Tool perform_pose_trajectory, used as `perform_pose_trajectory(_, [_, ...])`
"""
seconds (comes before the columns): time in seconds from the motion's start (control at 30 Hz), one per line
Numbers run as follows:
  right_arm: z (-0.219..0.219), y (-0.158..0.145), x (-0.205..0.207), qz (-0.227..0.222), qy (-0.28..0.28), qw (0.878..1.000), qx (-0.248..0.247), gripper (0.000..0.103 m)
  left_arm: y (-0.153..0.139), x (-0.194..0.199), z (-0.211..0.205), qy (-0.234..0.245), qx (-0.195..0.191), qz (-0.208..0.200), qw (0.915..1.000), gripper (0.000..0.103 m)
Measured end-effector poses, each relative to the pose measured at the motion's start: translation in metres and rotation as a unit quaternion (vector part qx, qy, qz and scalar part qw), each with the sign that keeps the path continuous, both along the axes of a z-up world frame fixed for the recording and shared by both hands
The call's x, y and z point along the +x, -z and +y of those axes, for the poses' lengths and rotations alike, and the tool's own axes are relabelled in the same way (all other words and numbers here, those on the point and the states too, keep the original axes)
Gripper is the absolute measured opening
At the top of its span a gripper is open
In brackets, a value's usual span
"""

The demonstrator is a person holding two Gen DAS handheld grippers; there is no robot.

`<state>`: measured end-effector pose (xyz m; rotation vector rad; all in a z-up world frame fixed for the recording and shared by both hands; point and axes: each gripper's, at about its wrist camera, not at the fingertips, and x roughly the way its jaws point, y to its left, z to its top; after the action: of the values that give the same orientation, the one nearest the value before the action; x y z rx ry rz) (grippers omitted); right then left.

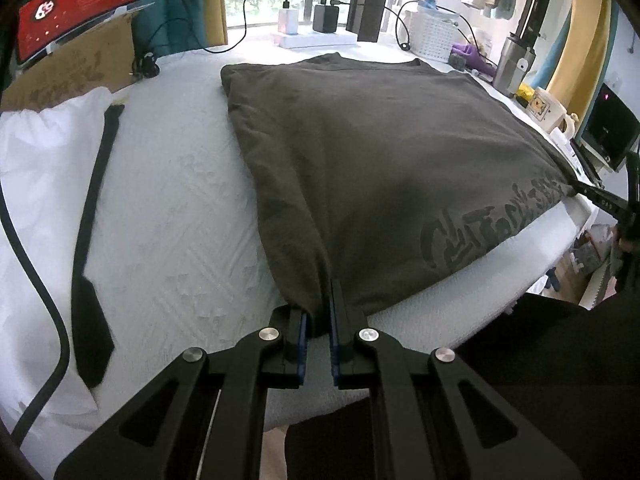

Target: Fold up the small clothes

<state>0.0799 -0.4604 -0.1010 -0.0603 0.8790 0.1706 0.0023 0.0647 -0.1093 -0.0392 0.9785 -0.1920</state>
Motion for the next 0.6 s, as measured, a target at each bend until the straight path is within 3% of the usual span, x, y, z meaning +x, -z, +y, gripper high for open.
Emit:
perform_pose_trajectory(0.1, [0.000,-0.002,-0.002,0.006,-0.001,1.000,-0.006,0.009,-0.001,-0.002,0.003,0.000,-0.006,0.001,1.0000,0.010])
perform_pose_trajectory(0.23, [-0.003,-0.003,-0.004,0.011,0.005,1.000,-0.020,0.025,-0.001,-0.006,0.009,0.000,-0.020,0.004,0.9998,0.012])
perform_pose_trajectory(0.3, [-0.008,-0.005,-0.004,0.013,0.020,0.999,-0.027,0.052,-0.001,-0.008,0.010,0.006,-0.019,0.005,0.9998,0.012])
perform_pose_trajectory(0.37, [-0.013,-0.008,-0.003,0.007,0.032,0.999,-0.032,0.068,-0.003,-0.011,0.009,0.012,-0.014,0.004,0.9998,0.014])
perform_pose_trajectory(0.5, [-0.017,-0.021,-0.002,-0.016,0.044,0.998,-0.030,0.068,-0.017,-0.016,0.016,-0.001,-0.010,-0.023,0.9997,0.019])
perform_pose_trajectory(0.6, [-0.006,-0.028,0.003,-0.032,0.037,0.999,-0.020,0.068,-0.028,-0.016,0.025,-0.026,-0.023,-0.050,0.9981,0.042])
